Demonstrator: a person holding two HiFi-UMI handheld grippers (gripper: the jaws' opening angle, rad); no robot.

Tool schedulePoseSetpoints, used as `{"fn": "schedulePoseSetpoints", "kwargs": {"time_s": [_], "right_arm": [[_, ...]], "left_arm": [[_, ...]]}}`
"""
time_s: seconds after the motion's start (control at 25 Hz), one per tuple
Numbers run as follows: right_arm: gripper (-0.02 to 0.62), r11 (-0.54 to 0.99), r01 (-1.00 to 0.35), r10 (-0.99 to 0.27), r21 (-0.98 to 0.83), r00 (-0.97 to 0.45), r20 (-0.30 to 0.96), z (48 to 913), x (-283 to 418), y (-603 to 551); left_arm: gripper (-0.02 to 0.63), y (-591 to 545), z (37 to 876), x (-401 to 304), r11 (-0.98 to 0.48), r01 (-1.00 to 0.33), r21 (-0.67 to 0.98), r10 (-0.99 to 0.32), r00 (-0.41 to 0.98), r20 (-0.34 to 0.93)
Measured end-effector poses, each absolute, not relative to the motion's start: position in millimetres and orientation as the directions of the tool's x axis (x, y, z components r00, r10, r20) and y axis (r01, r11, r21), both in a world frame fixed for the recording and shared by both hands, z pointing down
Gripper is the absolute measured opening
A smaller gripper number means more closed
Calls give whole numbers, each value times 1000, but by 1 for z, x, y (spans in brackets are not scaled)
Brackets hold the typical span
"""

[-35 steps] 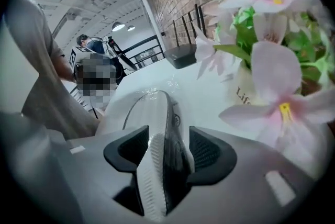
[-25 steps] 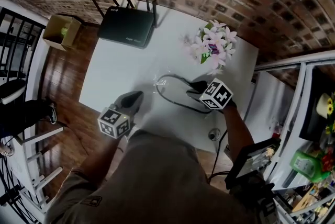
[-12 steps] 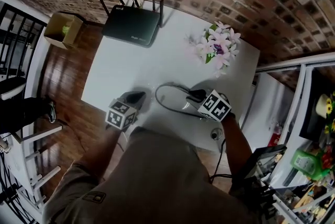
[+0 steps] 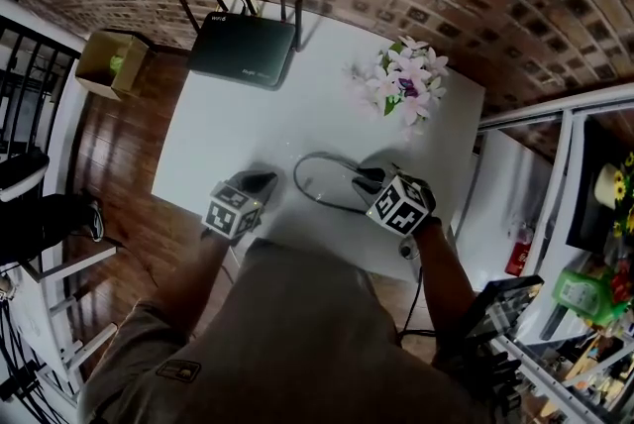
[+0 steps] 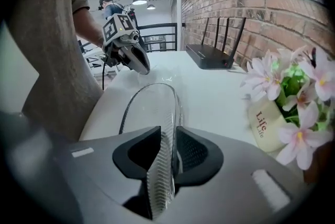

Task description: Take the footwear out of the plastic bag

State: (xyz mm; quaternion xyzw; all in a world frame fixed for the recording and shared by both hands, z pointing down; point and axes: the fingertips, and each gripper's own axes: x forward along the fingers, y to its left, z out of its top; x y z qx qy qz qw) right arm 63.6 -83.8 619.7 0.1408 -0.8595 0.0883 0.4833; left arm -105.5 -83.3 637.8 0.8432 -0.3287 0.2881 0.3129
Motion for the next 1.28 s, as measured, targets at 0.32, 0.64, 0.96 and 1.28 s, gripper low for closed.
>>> {"fn": "schedulePoseSetpoints", "kwargs": {"time_s": [0.32,0.64,0.96,1.28], "right_arm": [[14,947,-305,-241,101,-468,850,616,68,-83],[14,952,-244,-292,187,-523,801,600,62,-76],[12,947,-238,-316,217,-558,768,593,68,-75],[12,938,-273,-335,213,-561,757,593,72,-80]], "left_arm": [[2,-92,653,-104,-602,-712,362,-307,624,719],[3,-90,650,-73,-658,-601,453,-178,709,682],[95,-85,649,-69,-657,-549,517,-120,752,648],[158,-79,625,-56,-652,-457,605,-62,828,558]]}}
